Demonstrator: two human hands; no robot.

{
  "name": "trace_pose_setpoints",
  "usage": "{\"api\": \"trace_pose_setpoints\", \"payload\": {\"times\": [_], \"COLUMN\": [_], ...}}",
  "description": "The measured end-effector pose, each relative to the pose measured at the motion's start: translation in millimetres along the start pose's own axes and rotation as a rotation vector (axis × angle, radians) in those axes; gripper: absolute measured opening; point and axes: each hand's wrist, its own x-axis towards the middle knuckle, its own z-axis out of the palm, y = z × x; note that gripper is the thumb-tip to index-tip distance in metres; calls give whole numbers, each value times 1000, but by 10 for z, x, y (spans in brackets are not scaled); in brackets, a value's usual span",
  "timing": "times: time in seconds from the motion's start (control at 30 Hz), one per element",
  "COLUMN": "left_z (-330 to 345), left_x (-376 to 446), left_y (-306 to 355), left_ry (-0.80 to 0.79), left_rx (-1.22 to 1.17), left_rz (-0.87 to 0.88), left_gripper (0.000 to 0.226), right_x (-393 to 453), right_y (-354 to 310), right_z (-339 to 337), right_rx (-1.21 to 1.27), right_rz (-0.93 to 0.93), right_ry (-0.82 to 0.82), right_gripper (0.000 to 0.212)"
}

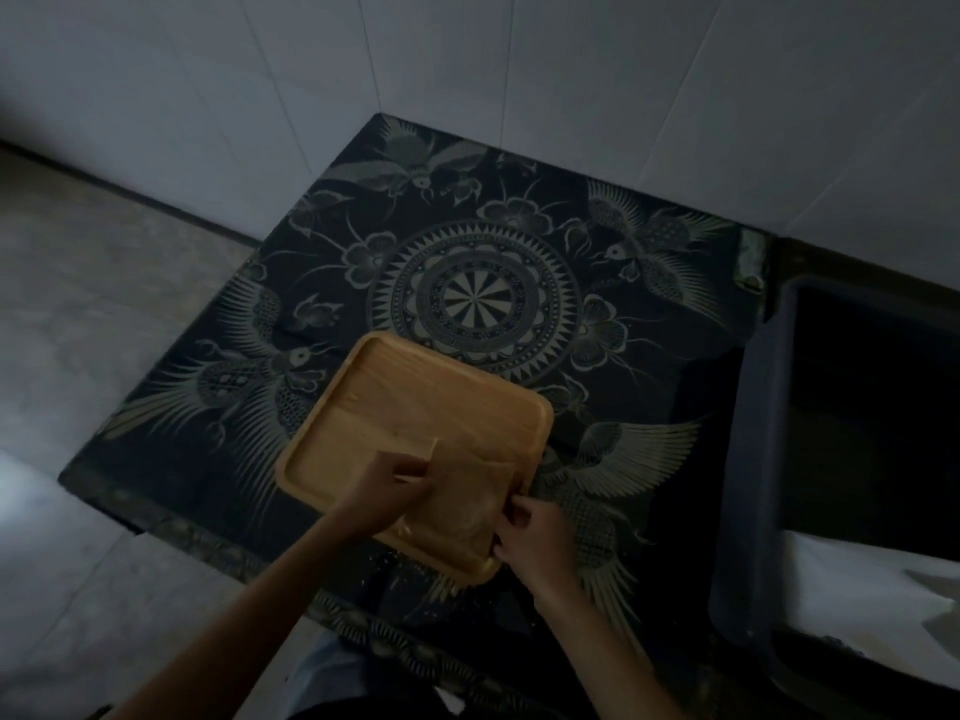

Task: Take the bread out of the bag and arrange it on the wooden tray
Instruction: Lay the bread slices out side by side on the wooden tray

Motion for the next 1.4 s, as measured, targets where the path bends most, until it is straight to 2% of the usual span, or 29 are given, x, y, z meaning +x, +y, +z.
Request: {"api": "trace_pose_setpoints", "payload": {"times": [0.13, 0.23, 0.3, 0.37, 0.43, 0.5, 0.67, 0.93, 1.03, 1.13, 1.2, 1.3, 1.4], "left_z": [9, 37, 30, -14, -96, -226, -598, -1208, -1388, -1525, -1593, -1665, -1691], "left_x": [11, 56, 77, 93, 109, 127, 195, 337, 432, 528, 579, 618, 627], "left_y": [-3, 16, 43, 50, 53, 55, 74, -71, -194, -317, -389, -449, -488], "left_ry": [28, 3, -40, -87, -112, -122, -137, -80, -43, -41, -49, -77, -75], "left_rx": [26, -70, -180, -278, -350, -361, -308, -187, -98, 7, 87, 169, 252], "left_rz": [11, -21, -93, -140, -146, -132, -79, -40, -33, -24, -15, -12, 32], "left_gripper": [32, 20, 11, 13, 17, 19, 27, 27, 25, 27, 27, 24, 25], "right_x": [-21, -30, -50, -80, -94, -100, -41, 128, 178, 222, 240, 252, 261], "right_y": [-6, -28, -47, -75, -115, -194, -445, -773, -837, -877, -879, -843, -802], "right_z": [33, 60, 72, 96, 134, 199, 468, 1006, 1206, 1401, 1515, 1640, 1725], "right_rx": [-18, 29, 82, 149, 176, 175, 147, 108, -22, -148, -209, -207, -196], "right_rz": [-7, 21, 42, 80, 96, 97, 81, 113, 90, 103, 90, 65, 103], "right_ry": [47, 122, 168, 181, 203, 233, 258, 221, 189, 167, 159, 152, 146], "right_gripper": [15, 5, 8, 10, 20, 13, 16, 14, 9, 19, 16, 11, 21]}}
